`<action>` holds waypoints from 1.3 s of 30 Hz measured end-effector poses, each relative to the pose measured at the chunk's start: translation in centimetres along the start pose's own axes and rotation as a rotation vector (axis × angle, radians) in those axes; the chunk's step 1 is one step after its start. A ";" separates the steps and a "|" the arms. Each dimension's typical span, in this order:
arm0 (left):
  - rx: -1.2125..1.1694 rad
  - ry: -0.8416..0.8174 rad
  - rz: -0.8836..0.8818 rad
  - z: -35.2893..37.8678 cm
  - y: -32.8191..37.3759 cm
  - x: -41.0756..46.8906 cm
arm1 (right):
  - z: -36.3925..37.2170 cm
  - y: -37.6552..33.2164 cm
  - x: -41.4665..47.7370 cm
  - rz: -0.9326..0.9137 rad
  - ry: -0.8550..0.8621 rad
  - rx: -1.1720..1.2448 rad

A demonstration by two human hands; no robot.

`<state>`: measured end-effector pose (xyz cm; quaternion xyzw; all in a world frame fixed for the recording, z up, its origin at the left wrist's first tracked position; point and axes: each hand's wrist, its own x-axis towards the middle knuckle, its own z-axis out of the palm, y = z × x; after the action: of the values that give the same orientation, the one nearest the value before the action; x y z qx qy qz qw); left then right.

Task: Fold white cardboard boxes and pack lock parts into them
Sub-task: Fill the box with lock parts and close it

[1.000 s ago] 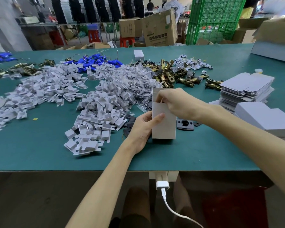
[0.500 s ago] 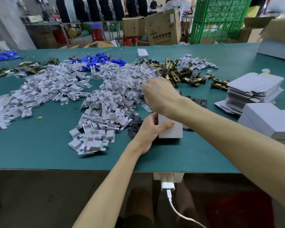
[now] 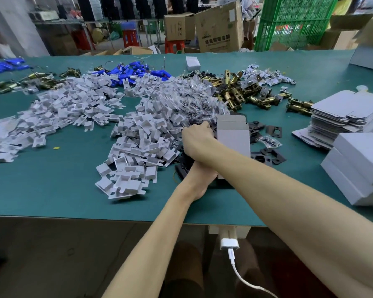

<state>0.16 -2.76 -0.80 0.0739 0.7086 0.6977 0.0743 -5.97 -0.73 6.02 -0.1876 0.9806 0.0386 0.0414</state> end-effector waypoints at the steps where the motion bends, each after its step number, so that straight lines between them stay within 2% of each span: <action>1: 0.018 -0.003 -0.007 0.0 0.0 0.1 | 0.1 0.0 -0.1 -0.003 0.010 0.010; 8: 0.008 -0.015 -0.050 -0.3 -0.8 0.3 | 0.2 0.0 -1.4 -0.067 0.137 0.065; 11: -0.025 -0.021 -0.038 0.0 -0.6 0.2 | 0.2 -0.1 -1.7 -0.053 0.113 0.138; 15: -0.044 -0.014 -0.021 0.0 -0.5 0.0 | 0.4 -0.1 -1.9 0.013 0.114 0.080; 27: -0.058 -0.032 -0.020 -0.1 -0.2 -0.2 | -0.1 -0.1 -2.3 -0.074 0.167 0.102; 30: -0.048 -0.019 -0.033 -0.2 -0.5 0.0 | -0.3 0.1 -2.5 -0.079 0.243 0.144; 34: -0.083 0.035 0.025 -0.3 -0.3 0.2 | -1.6 0.6 -3.3 -0.183 0.457 0.253; 36: -0.083 0.022 0.057 -0.2 0.0 0.3 | -3.1 1.6 -3.9 -0.237 0.560 0.374; 39: -0.200 0.043 0.010 -0.1 0.2 0.3 | -5.5 4.7 -4.8 -0.190 0.620 0.643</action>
<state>-0.15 -2.81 -0.64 0.0545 0.6365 0.7668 0.0625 -3.60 4.86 12.26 -0.2570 0.8874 -0.3297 -0.1947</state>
